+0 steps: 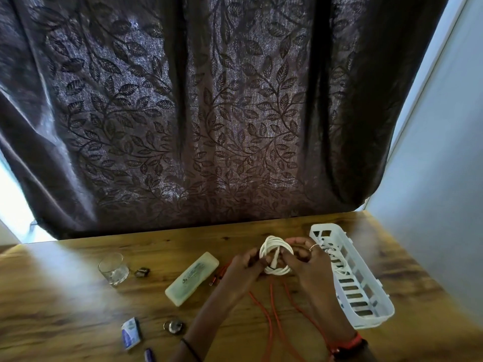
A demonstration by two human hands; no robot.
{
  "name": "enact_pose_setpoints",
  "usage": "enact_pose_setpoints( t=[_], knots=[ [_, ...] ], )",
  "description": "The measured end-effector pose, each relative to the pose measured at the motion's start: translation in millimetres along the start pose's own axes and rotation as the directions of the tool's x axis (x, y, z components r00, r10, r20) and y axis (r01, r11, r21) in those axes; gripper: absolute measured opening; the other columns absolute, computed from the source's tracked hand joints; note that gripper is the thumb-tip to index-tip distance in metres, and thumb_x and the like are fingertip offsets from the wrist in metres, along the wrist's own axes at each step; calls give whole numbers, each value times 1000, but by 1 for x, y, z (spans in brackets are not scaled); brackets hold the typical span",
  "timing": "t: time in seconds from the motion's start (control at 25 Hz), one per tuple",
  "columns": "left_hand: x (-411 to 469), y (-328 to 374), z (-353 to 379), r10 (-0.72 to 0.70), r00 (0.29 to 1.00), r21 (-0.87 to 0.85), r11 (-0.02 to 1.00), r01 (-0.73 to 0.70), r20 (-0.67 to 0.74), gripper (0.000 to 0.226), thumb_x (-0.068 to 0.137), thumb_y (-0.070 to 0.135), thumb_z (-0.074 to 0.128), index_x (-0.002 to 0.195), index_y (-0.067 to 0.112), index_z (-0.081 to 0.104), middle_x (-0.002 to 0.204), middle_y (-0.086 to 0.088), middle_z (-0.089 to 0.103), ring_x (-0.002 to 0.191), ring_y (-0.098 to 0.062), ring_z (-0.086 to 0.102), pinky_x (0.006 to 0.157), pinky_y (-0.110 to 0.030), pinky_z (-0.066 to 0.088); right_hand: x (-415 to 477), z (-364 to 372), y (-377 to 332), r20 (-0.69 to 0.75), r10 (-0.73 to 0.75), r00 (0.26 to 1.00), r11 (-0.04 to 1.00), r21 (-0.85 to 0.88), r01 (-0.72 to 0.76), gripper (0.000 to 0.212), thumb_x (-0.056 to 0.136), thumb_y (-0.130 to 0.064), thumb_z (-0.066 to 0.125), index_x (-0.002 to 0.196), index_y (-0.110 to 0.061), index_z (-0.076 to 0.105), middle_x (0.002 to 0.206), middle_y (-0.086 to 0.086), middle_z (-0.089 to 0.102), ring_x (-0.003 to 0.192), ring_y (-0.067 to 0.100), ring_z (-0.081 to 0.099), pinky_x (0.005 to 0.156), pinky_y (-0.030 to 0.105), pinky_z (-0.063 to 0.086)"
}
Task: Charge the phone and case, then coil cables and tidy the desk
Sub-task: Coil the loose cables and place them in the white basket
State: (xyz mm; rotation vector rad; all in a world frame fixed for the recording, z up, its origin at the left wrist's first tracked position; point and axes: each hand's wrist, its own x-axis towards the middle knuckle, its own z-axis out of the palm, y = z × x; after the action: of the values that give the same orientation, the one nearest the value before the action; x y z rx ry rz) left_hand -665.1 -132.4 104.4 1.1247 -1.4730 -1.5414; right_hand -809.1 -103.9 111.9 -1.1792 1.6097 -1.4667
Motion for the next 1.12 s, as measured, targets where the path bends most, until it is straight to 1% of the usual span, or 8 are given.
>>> enact_pose_setpoints(
  t=[0.16, 0.4, 0.52, 0.68, 0.76, 0.88, 1.0, 1.12],
  knots=[
    [1, -7, 2, -56, 995, -129, 991, 46, -77, 18, 90, 10, 59, 104, 2, 66, 97, -14, 71, 84, -15, 67, 71, -19, 53, 0, 1, 4, 35, -53, 998, 990, -127, 57, 25, 77, -9, 70, 83, -32, 62, 82, -3, 72, 78, 11, 69, 74, 39, 58],
    [2, -9, 3, -40, 995, -219, 975, 19, -95, 25, 86, 4, 62, 111, 4, 64, 100, -15, 72, 92, -23, 69, 83, -30, 55, 1, 2, 10, 90, -65, 994, 986, -145, 78, 31, 78, -7, 71, 85, -35, 58, 86, -3, 72, 81, 8, 69, 76, 33, 57],
    [0, 2, -1, 43, 999, -90, 995, -44, -8, 24, 87, 2, 60, 111, 5, 63, 89, -10, 74, 79, -13, 70, 76, -23, 55, -6, -1, 14, 130, -51, 990, 995, -82, 62, 34, 80, -6, 69, 92, -36, 58, 92, -2, 72, 82, 1, 67, 70, 15, 53],
    [-1, 4, -10, 47, 999, 76, 996, -47, -4, 24, 90, 9, 59, 114, 11, 61, 98, -3, 73, 87, -7, 69, 78, -17, 52, -3, -4, 20, 284, -65, 957, 992, -89, 93, 51, 83, -8, 67, 117, -45, 56, 101, -5, 72, 93, 7, 67, 79, 22, 53],
    [-1, 2, -15, 59, 998, 162, 985, -60, 14, 37, 89, 15, 60, 126, 17, 54, 110, 4, 68, 98, -4, 65, 86, -19, 52, 0, -6, 23, 337, -56, 940, 983, -147, 112, 52, 83, -11, 67, 115, -51, 57, 109, -10, 70, 100, 5, 65, 89, 30, 54],
    [-3, 6, -20, 124, 989, 311, 940, -141, 74, 42, 91, 16, 59, 131, 24, 49, 107, 14, 64, 93, 10, 61, 79, -9, 48, 0, -10, 26, 385, -88, 919, 985, -104, 138, 42, 85, -23, 67, 114, -53, 57, 114, -18, 66, 105, 2, 62, 94, 32, 51],
    [-3, 9, -19, 191, 981, 317, 928, -195, 41, 35, 92, 16, 56, 127, 21, 53, 106, 12, 64, 90, 12, 61, 75, -8, 47, -8, -3, 21, 248, -259, 934, 943, -142, 299, 39, 83, -55, 56, 121, -44, 56, 118, -14, 59, 111, -1, 54, 94, 11, 41],
    [-2, 8, -15, 233, 972, 257, 937, -236, 40, 34, 91, 17, 57, 124, 25, 53, 119, 7, 62, 107, -1, 60, 87, -15, 48, -19, 4, 16, -3, -448, 894, 828, -378, 414, 28, 85, -32, 58, 109, -19, 66, 101, 0, 55, 90, -2, 50, 85, -6, 29]
  ],
)
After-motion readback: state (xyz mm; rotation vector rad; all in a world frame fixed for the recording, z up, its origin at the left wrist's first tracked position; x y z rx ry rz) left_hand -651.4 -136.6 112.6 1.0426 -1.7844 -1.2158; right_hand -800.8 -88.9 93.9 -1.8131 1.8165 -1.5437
